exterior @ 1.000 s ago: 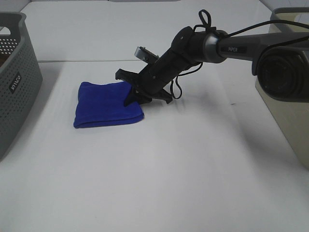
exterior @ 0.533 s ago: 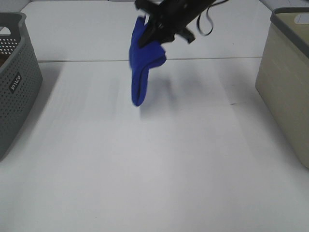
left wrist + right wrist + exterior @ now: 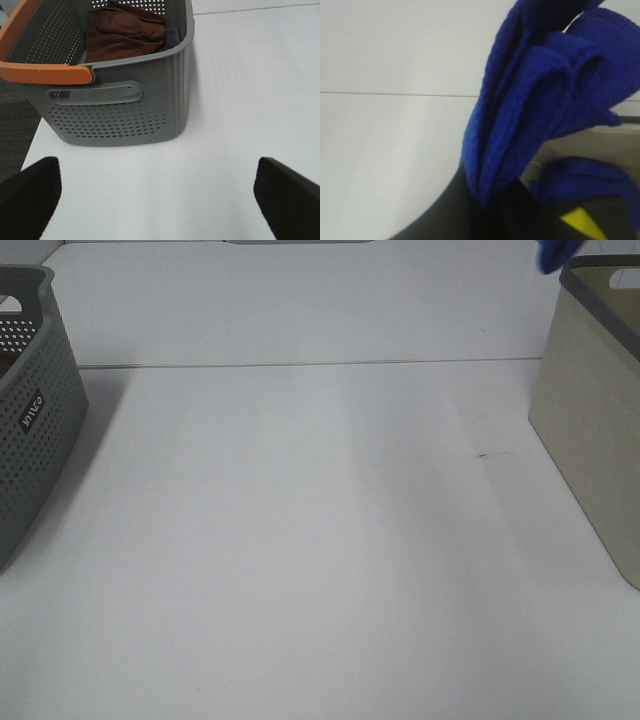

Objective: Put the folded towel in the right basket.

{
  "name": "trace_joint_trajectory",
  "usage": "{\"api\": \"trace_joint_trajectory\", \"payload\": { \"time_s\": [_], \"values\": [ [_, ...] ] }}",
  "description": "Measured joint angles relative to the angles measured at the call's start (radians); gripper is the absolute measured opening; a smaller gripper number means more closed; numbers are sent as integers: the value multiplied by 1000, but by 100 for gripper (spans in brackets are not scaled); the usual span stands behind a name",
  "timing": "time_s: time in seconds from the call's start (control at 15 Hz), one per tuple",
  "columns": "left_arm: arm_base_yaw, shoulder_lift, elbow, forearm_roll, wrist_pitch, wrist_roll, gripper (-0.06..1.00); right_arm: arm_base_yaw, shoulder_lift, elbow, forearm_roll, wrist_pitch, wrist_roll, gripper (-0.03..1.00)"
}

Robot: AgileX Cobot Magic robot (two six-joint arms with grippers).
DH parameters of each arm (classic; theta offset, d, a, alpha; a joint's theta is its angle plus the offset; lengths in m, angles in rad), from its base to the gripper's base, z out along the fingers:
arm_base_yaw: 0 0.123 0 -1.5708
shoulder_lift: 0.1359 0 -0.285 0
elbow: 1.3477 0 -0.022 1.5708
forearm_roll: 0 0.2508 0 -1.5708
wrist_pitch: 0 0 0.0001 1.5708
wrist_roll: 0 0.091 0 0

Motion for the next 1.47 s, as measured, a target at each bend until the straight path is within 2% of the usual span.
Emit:
{"api": "trace_joint_trajectory", "payload": {
  "time_s": [0.13,0.27,0.47,0.53,0.6,0.67,0.73,0.8,0.87,1.0,1.13,1.4,1.47],
  "values": [
    [0,0,0,0,0,0,97,-105,-62,71,-100,2,0,8],
    [0,0,0,0,0,0,97,-190,-69,164,-146,6,0,8],
    [0,0,0,1,0,0,97,-240,-62,391,-212,9,0,9],
    [0,0,0,1,0,0,97,-240,-62,424,-216,-8,22,18],
    [0,0,0,1,0,0,97,-240,-62,446,-217,-31,52,42],
    [0,0,0,1,0,0,97,-240,-62,450,-220,-37,59,54],
    [0,0,0,1,0,0,97,-239,-62,451,-225,-44,63,77],
    [0,0,0,2,0,0,97,-239,-62,451,-228,-48,68,89],
    [0,0,0,3,0,0,97,-239,-62,451,-228,-48,73,94],
    [0,0,0,6,0,0,97,-239,-73,451,-208,-47,78,97],
    [0,0,0,6,0,0,97,-197,-106,452,-175,-46,78,98],
    [0,0,0,6,0,0,97,38,-169,402,-226,-7,137,98],
    [0,0,0,6,0,0,97,72,-182,402,-230,-2,152,98]
  ]
}}
